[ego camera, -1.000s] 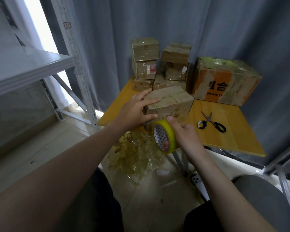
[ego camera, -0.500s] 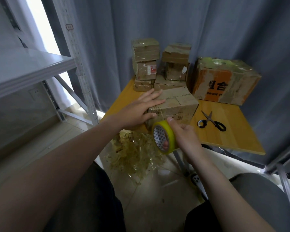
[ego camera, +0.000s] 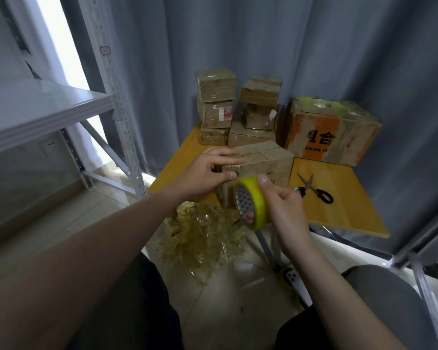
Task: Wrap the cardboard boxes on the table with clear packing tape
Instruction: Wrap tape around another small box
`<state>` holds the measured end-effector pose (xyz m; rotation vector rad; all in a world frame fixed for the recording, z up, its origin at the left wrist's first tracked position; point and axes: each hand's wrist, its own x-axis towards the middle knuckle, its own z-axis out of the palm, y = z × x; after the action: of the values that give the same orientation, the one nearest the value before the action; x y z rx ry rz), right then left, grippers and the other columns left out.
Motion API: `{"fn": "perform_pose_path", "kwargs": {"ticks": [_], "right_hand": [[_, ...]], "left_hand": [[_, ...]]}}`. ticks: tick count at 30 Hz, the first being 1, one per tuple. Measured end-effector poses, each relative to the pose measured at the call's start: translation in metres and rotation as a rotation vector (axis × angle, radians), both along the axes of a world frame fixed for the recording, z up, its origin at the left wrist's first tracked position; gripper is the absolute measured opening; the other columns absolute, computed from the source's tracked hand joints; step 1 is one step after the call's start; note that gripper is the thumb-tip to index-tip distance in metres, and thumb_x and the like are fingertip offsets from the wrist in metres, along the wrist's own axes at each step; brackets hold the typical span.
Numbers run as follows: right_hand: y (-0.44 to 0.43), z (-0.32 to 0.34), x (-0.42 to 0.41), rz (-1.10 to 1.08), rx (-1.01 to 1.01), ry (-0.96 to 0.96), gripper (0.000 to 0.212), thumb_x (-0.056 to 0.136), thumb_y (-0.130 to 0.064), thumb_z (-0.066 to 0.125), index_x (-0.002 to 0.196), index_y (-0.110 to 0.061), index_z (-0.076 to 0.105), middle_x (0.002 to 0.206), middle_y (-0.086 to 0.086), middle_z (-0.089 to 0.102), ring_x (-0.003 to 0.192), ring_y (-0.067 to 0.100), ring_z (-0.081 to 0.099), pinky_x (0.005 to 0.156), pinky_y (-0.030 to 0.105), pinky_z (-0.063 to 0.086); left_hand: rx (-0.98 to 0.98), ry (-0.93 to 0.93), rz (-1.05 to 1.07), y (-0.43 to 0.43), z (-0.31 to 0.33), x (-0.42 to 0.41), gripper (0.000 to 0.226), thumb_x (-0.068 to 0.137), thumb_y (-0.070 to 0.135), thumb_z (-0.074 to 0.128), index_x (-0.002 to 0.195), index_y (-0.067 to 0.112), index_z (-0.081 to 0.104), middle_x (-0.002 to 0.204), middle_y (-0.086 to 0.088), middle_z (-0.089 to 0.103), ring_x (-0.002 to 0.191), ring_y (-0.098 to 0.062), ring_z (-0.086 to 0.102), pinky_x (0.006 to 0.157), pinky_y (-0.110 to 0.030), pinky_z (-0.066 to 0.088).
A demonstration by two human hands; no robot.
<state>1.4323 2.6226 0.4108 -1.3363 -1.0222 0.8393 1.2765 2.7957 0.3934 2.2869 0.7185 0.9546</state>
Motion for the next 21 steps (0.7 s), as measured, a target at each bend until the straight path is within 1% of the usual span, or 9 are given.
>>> {"fn": "perform_pose_path", "kwargs": {"ticks": [3,6,8,11,13,15,17,19,21], "right_hand": [[0.003,0.015,0.003,0.051,0.091,0.0,0.03,0.104,-0.027,0.059,0.094,-0.004,0.075,0.068,0.01,0.075,0.057,0.018,0.072,0.053,0.025,0.058],[0.021,0.02,0.004,0.11,0.116,-0.049,0.021,0.104,-0.016,0.058,0.104,0.001,0.07,0.067,-0.005,0.073,0.059,0.003,0.067,0.057,0.014,0.051],[0.045,0.019,0.004,0.056,0.148,-0.094,0.021,0.104,-0.021,0.06,0.097,-0.004,0.071,0.064,-0.011,0.07,0.059,-0.002,0.063,0.057,0.012,0.048],[0.084,0.016,0.002,-0.052,0.191,-0.084,0.031,0.104,-0.032,0.06,0.078,-0.015,0.069,0.058,-0.012,0.063,0.056,0.0,0.057,0.055,0.016,0.046],[0.1,0.017,-0.004,-0.052,0.22,-0.063,0.039,0.106,-0.029,0.057,0.068,-0.019,0.061,0.052,-0.012,0.058,0.05,-0.002,0.052,0.052,0.014,0.042],[0.112,0.014,-0.008,-0.044,0.233,-0.046,0.043,0.108,-0.024,0.052,0.064,-0.021,0.055,0.048,-0.014,0.055,0.046,-0.004,0.049,0.05,0.011,0.038],[0.121,0.007,-0.008,-0.065,0.248,-0.016,0.045,0.109,-0.022,0.05,0.064,-0.019,0.055,0.048,-0.015,0.055,0.047,-0.005,0.049,0.05,0.011,0.039],[0.13,0.002,-0.007,-0.075,0.261,0.006,0.044,0.109,-0.023,0.049,0.071,-0.005,0.064,0.055,-0.013,0.059,0.054,-0.004,0.053,0.055,0.015,0.044],[0.137,0.0,-0.008,-0.079,0.258,-0.011,0.046,0.109,-0.028,0.049,0.081,0.003,0.067,0.06,-0.01,0.062,0.059,-0.001,0.058,0.059,0.019,0.049]], "left_hand": [[-0.144,-0.133,0.047,0.001,0.004,0.006,0.037,0.094,0.016,0.074,0.125,0.037,0.072,0.137,0.018,0.063,0.134,-0.004,0.052,0.112,-0.026,0.042],[-0.418,-0.232,0.136,0.011,0.008,0.01,0.031,0.1,0.023,0.068,0.124,0.04,0.072,0.131,0.013,0.067,0.122,-0.009,0.063,0.096,-0.029,0.058],[-0.558,-0.257,0.228,0.018,0.007,0.012,0.027,0.102,0.026,0.063,0.126,0.038,0.071,0.124,0.009,0.068,0.113,-0.015,0.067,0.086,-0.036,0.063],[-0.568,-0.316,0.298,0.023,-0.001,0.022,0.023,0.106,0.023,0.056,0.127,0.023,0.064,0.111,0.01,0.067,0.112,-0.018,0.066,0.074,-0.019,0.053],[-0.624,-0.316,0.284,0.025,-0.004,0.023,0.019,0.107,0.02,0.053,0.124,0.027,0.057,0.111,0.009,0.065,0.113,-0.018,0.063,0.076,-0.015,0.05],[-0.724,-0.295,0.2,0.035,-0.013,0.012,0.037,0.1,0.015,0.059,0.133,0.03,0.05,0.127,0.002,0.062,0.124,-0.023,0.058,0.096,-0.027,0.051],[-0.771,-0.228,0.077,0.042,-0.024,-0.004,0.082,0.087,0.017,0.074,0.155,0.029,0.03,0.147,-0.001,0.05,0.135,-0.023,0.05,0.112,-0.038,0.046],[-0.706,-0.097,0.08,0.041,-0.035,-0.01,0.127,0.074,0.024,0.091,0.164,0.03,0.002,0.161,0.001,0.033,0.144,-0.018,0.037,0.117,-0.036,0.037],[-0.572,0.009,0.201,0.037,-0.045,-0.003,0.15,0.062,0.03,0.1,0.163,0.028,-0.011,0.166,0.003,0.018,0.147,-0.011,0.023,0.117,-0.032,0.029]]}}
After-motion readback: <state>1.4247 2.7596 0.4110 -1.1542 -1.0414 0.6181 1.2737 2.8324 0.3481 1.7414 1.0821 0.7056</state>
